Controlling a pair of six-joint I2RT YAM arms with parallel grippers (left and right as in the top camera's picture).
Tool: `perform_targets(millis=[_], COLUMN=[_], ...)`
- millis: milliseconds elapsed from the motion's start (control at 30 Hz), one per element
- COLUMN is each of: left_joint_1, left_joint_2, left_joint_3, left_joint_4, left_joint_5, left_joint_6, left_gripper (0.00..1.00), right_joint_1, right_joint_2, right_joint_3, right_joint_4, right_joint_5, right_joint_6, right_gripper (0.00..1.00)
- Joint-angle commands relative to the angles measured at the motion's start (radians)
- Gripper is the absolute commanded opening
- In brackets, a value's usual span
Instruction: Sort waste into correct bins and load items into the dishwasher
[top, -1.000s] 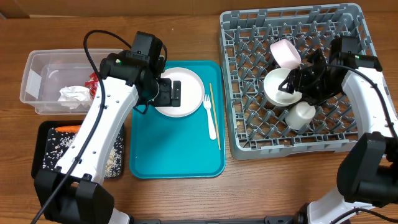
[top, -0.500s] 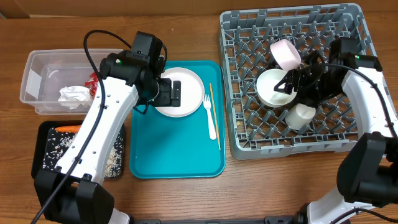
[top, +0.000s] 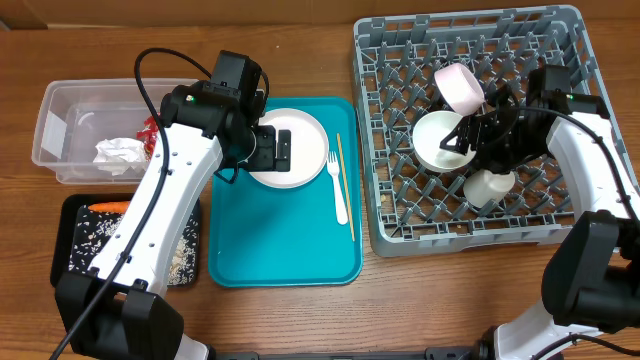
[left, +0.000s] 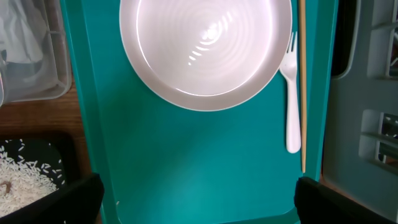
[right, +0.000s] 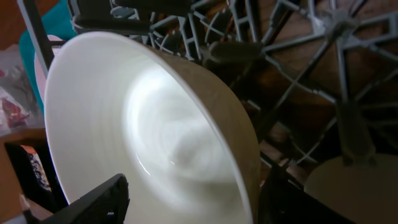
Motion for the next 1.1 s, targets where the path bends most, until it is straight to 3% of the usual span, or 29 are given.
perform_targets(millis=[0,100,333,533,900,1067], left_joint_1=[0.005,0.005,0.005,0.005,0.005,0.005], left_joint_2=[0.000,0.000,0.000,0.000,0.000,0.000], left_joint_3=[-0.003,-0.003,-0.003,-0.003,-0.003,-0.003], left_joint_4=[0.001,0.001,0.001,0.001,0.002,0.001], left_joint_5=[0.001,0.000,0.000,0.000,0.000,0.000], left_joint_6=[0.011,0.011,0.011,0.011,0.011,0.011], left_gripper=[1.00,1.00,1.00,1.00,1.00,1.00], right_joint_1=[0.004,0.004,0.004,0.004,-0.003,-0.010], right_joint_2=[-0.021,-0.021,-0.021,-0.021,-0.021,-0.021], right_joint_3=[-0.006,-0.006,-0.006,-0.006,0.010,0.066], right_joint_4=[0.014,0.018,0.032,0.045,0.072,0.049], right_joint_5=[0.009,0.009,0.014,0.044,0.043,0.043], right_joint_6=[0.006,0.006,0.005,0.006,0.006,0.006], right_gripper=[0.67,0.61,0.58,0.38,0.36,0.20])
